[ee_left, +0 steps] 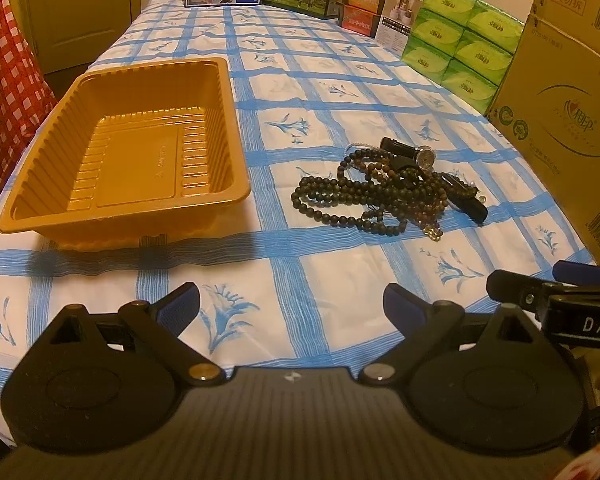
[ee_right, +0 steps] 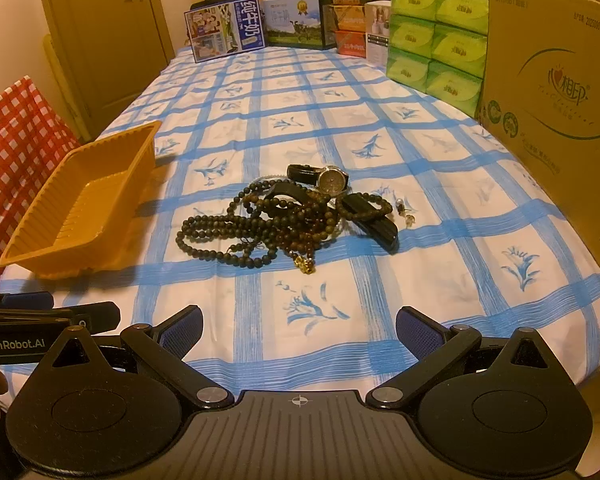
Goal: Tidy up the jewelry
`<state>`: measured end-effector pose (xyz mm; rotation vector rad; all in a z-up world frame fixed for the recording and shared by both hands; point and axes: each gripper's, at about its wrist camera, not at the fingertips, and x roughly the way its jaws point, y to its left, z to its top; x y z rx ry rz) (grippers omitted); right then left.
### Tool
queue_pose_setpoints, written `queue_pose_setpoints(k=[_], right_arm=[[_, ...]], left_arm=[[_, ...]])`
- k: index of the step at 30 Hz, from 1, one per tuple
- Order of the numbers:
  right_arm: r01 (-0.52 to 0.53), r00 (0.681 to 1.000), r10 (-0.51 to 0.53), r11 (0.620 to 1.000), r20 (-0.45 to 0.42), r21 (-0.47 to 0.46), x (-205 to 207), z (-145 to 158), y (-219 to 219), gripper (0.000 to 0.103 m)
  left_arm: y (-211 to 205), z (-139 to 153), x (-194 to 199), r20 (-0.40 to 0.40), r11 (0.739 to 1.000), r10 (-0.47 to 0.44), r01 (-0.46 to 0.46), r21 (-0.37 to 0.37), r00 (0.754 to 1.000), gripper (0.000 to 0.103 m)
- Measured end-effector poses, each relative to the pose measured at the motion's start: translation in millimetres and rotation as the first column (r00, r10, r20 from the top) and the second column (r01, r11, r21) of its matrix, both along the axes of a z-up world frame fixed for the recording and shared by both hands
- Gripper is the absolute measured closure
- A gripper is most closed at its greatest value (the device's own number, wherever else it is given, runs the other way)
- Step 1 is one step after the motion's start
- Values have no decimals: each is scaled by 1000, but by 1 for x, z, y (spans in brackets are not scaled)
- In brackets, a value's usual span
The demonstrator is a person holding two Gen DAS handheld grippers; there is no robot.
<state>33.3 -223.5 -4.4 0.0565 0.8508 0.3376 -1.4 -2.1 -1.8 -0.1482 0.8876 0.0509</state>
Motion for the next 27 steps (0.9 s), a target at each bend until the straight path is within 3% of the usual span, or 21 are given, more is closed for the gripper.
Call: queue_pose_setpoints(k=[27], right_arm=[[1, 1000, -1, 1000, 5, -5, 1, 3, 0, 1]], left_arm=[[-3, 0, 1, -1, 1000, 1, -1, -5, 1000, 6]])
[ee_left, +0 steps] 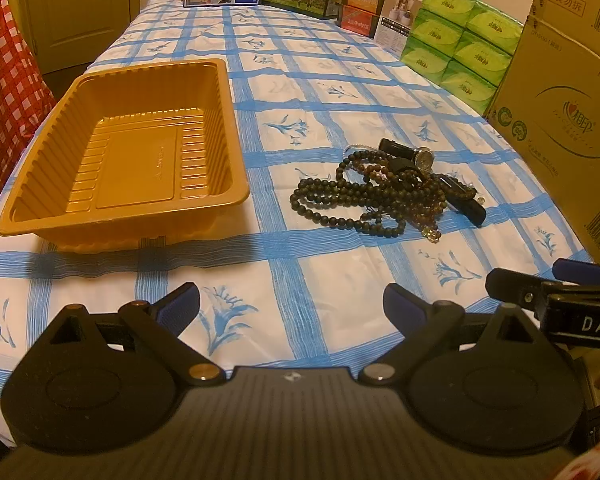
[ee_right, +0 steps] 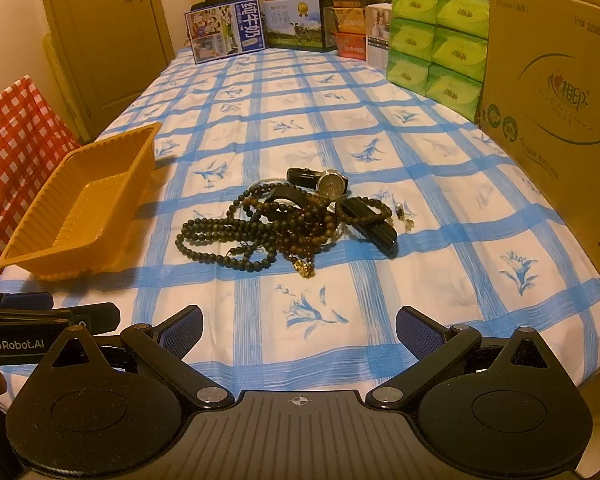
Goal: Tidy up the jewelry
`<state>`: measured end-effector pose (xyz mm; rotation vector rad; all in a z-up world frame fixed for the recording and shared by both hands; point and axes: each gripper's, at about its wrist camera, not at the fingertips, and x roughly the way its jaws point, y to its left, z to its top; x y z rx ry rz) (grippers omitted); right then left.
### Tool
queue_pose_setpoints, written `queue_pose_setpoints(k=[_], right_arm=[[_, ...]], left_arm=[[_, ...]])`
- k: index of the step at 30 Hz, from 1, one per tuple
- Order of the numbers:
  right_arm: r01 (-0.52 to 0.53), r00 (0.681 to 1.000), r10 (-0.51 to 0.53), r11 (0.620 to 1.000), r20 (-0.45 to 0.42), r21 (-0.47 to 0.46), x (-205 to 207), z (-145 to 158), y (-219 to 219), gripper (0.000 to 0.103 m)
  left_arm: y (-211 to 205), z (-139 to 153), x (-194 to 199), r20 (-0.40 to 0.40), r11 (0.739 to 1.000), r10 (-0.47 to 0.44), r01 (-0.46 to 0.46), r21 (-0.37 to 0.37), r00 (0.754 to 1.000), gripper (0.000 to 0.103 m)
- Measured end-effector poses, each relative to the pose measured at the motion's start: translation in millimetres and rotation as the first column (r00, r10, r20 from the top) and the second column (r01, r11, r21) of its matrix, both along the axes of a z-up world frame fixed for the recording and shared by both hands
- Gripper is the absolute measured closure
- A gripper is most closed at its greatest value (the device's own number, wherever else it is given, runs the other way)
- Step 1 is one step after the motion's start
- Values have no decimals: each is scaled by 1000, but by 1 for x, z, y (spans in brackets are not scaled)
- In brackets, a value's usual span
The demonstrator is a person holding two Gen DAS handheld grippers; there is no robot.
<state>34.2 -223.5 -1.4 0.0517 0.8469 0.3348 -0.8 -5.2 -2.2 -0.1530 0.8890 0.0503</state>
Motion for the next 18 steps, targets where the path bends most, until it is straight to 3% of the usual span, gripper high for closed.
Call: queue_pose_setpoints(k=[18], right_arm=[[0, 1000, 0, 1000, 1, -2, 1, 0, 0, 1]], left_arm=[[-2, 2, 0, 2, 1000, -2, 2, -2, 1000, 6]])
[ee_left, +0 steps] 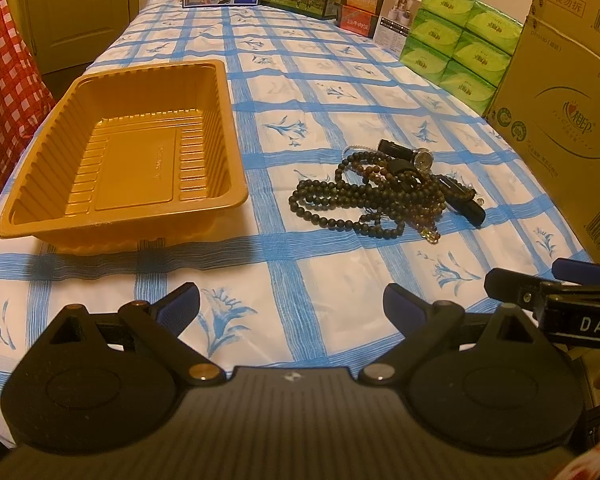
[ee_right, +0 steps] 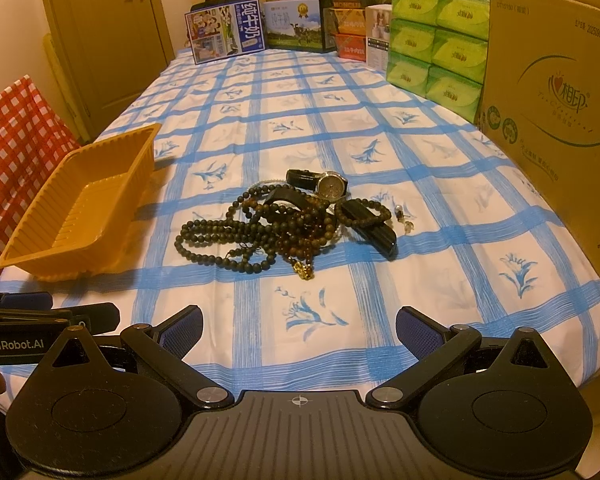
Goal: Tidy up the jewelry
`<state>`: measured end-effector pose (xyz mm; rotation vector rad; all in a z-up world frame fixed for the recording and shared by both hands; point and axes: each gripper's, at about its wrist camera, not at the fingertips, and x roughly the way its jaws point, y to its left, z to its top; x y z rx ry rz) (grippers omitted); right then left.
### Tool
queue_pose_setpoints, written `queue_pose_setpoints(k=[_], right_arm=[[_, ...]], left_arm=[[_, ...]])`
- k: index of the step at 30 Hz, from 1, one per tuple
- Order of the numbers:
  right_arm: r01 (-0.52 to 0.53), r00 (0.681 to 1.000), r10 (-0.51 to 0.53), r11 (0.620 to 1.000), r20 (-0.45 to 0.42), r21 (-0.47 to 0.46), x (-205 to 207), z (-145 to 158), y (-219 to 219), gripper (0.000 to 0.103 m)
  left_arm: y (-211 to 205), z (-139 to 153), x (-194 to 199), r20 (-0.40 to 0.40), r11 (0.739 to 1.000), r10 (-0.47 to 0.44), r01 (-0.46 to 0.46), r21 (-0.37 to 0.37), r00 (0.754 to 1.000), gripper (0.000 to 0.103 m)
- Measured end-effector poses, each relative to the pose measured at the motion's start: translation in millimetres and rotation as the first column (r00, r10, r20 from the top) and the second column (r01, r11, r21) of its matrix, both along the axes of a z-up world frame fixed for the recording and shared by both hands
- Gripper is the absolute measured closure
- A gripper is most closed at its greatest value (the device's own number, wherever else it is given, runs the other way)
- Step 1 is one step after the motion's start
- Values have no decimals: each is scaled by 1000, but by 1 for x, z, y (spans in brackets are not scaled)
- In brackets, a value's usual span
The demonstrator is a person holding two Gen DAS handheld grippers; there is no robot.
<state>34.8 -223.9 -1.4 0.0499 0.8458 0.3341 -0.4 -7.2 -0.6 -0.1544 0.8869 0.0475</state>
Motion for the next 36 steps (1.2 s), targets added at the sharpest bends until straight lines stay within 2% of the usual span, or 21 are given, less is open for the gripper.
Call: queue_pose_setpoints(k=[22, 29, 36], right_arm=[[1, 1000, -1, 1000, 2, 0, -1, -2, 0, 1], [8, 1000, -9, 999, 26, 32, 3, 2, 0, 1], [15, 999, -18, 997, 44, 71, 4, -2, 12, 1]], left_arm=[[2, 2, -1, 8, 1000, 8, -8, -8, 1000, 6], [29, 2, -7, 39, 994, 65, -62, -92, 997, 9], [73, 6, -20, 102, 974, 146, -125, -188, 984, 12]])
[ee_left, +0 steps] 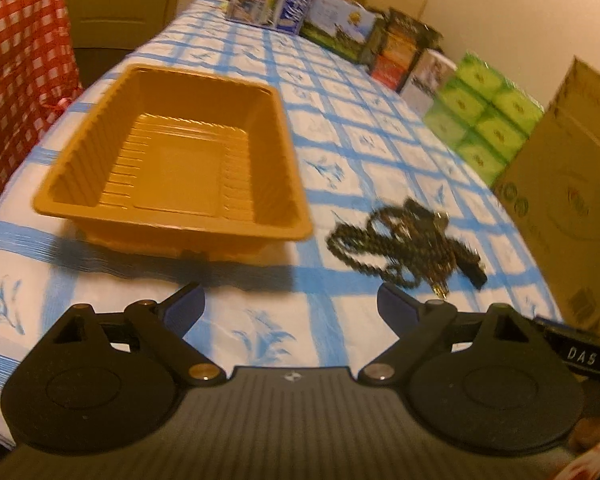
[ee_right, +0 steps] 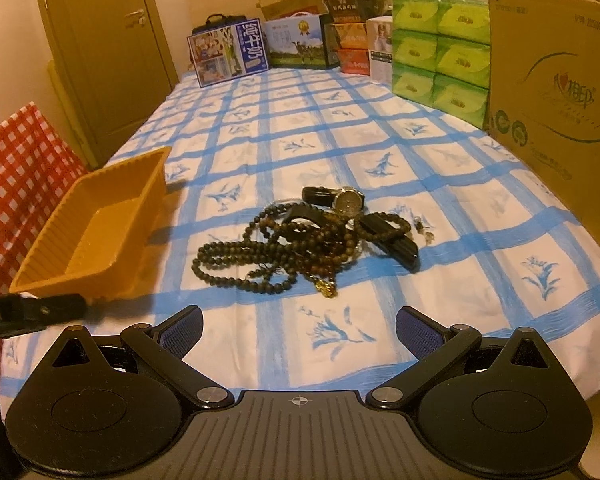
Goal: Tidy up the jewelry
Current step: 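Move the left tool to the orange tray and close on its rim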
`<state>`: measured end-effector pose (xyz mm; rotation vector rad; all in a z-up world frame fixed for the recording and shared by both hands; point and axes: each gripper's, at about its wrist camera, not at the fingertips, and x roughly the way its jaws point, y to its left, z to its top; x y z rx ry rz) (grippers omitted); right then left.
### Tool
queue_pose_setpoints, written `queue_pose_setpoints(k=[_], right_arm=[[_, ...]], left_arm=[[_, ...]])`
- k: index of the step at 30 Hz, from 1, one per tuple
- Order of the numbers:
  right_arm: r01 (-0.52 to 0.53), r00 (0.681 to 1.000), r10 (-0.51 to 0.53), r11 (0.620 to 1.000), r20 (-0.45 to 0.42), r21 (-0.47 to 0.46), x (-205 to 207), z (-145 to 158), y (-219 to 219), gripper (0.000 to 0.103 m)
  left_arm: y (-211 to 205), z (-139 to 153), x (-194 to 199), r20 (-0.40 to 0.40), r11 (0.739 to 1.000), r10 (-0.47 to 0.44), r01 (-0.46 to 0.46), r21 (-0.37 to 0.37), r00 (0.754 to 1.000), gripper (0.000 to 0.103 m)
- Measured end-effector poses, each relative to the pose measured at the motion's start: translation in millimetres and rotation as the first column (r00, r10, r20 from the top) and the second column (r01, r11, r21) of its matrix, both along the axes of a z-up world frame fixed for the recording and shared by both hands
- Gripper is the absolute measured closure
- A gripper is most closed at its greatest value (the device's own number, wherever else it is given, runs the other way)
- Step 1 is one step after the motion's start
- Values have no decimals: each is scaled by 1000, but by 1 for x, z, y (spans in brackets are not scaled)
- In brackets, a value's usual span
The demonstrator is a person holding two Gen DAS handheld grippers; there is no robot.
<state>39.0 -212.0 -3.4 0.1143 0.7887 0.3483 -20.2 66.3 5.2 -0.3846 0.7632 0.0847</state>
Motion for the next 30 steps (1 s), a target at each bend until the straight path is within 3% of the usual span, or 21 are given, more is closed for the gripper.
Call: queue_pose_setpoints(k=[5, 10, 16, 19, 21, 27, 30], right_arm=[[-6, 1000, 6, 1000, 1, -2, 2, -4, 14, 1], [-25, 1000, 25, 999, -8, -29, 6, -8, 29, 1], [-37, 999, 36, 997, -15, -73, 11, -12, 44, 1], [-43, 999, 42, 995, -19, -92, 14, -14, 49, 1], [-51, 999, 49, 993, -25, -105, 16, -15, 53, 1], [-64, 998, 60, 989, -36, -132, 20, -21, 63, 1], [-70, 997, 64, 988, -43, -139, 23, -24, 67, 1]], left_arm=[[44, -4, -14, 29, 995, 96, -95, -40, 995, 23], [88, -18, -24, 26, 978, 201, -198, -71, 979, 42], [128, -28, -31, 72, 950, 303, -295, -105, 950, 50], [140, -31, -27, 96, 941, 324, -311, -135, 941, 50], [145, -32, -26, 116, 935, 335, -315, -160, 935, 56], [161, -37, -15, 116, 915, 368, -337, -220, 923, 56], [171, -42, -6, 113, 904, 385, -350, -246, 916, 62]])
